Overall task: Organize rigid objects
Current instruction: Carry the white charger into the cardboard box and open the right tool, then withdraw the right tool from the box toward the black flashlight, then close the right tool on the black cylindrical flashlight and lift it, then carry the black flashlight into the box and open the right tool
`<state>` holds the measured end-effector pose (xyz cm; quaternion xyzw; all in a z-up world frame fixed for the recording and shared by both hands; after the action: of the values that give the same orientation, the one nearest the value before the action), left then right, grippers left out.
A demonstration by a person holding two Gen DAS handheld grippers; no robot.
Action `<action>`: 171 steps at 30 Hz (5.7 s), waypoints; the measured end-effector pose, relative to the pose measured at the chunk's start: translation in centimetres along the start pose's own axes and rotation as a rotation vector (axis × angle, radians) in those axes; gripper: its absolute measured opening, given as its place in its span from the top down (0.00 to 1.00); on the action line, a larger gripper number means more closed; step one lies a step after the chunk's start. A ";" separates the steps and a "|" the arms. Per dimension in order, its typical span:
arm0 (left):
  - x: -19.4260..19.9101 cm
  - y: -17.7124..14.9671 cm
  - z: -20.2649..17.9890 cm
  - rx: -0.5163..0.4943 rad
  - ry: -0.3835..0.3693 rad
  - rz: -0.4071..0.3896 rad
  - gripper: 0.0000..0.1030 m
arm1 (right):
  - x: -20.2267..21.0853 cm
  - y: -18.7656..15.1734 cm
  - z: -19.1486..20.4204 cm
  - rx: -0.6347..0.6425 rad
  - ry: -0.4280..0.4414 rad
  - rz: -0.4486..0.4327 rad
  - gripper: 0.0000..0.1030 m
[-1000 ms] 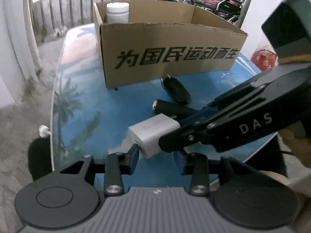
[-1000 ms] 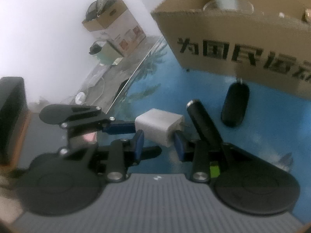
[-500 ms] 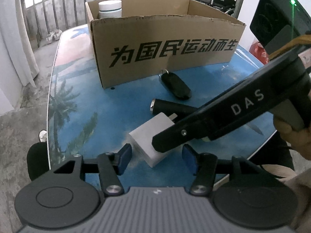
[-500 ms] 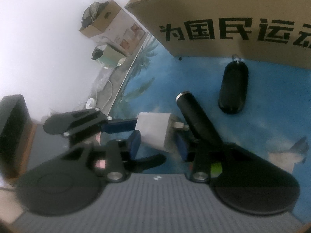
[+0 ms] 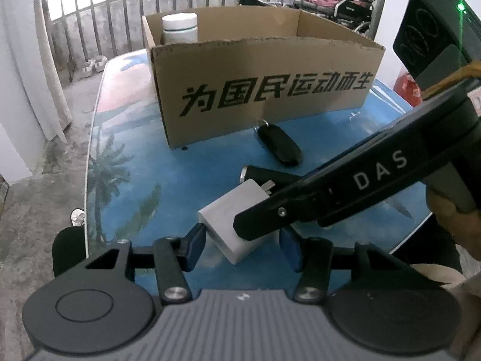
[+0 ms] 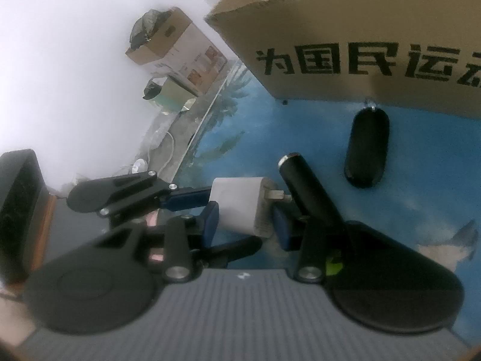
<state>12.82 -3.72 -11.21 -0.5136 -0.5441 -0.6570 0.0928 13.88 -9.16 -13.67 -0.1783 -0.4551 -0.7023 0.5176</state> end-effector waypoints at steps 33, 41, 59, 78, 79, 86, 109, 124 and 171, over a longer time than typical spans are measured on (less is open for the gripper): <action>-2.7 23.6 -5.8 -0.197 -0.026 -0.200 0.46 | 13.5 19.9 -5.5 0.085 -0.149 -0.332 0.63; -8.0 26.0 -3.8 -0.150 -0.019 -0.117 0.34 | 9.5 23.2 -14.1 -0.144 -0.091 -0.224 0.63; 3.4 22.4 3.4 0.044 0.000 -0.276 0.29 | 12.6 22.4 -12.8 -0.119 -0.105 -0.346 0.62; 9.0 9.2 6.8 0.062 0.006 -0.137 0.29 | 12.9 11.8 -1.7 0.206 -0.012 -0.109 0.62; 9.0 8.1 6.5 0.059 0.003 -0.114 0.29 | 12.7 11.0 -0.8 0.222 -0.002 -0.087 0.62; 8.0 0.3 4.9 0.142 -0.091 0.013 0.33 | 8.0 3.3 5.5 0.317 0.085 0.095 0.62; 2.8 -5.0 2.9 0.323 -0.259 0.196 0.71 | 0.3 -3.7 7.6 0.481 -0.029 0.258 0.65; -0.3 -2.0 2.3 0.279 -0.278 0.216 0.70 | 0.0 -2.5 4.6 0.379 -0.054 0.208 0.82; 2.2 19.2 -2.0 0.165 -0.359 -0.150 0.72 | 13.2 10.3 2.4 0.410 -0.279 -0.289 0.73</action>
<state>23.76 -11.94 2.65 -0.5711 -0.6406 -0.5132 -0.0128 17.25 -15.16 1.77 -0.0981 -0.6752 -0.6306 0.3698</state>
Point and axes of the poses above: each gripper's, at about its wrist camera, not at the fingertips, and x roughly against the way its jaws point, z to its left, y to its top, the point moved 10 cm from there along -x, roughly the way its jaws point, and after that the axes turned 6 degrees about x, right-handed, at the moved point
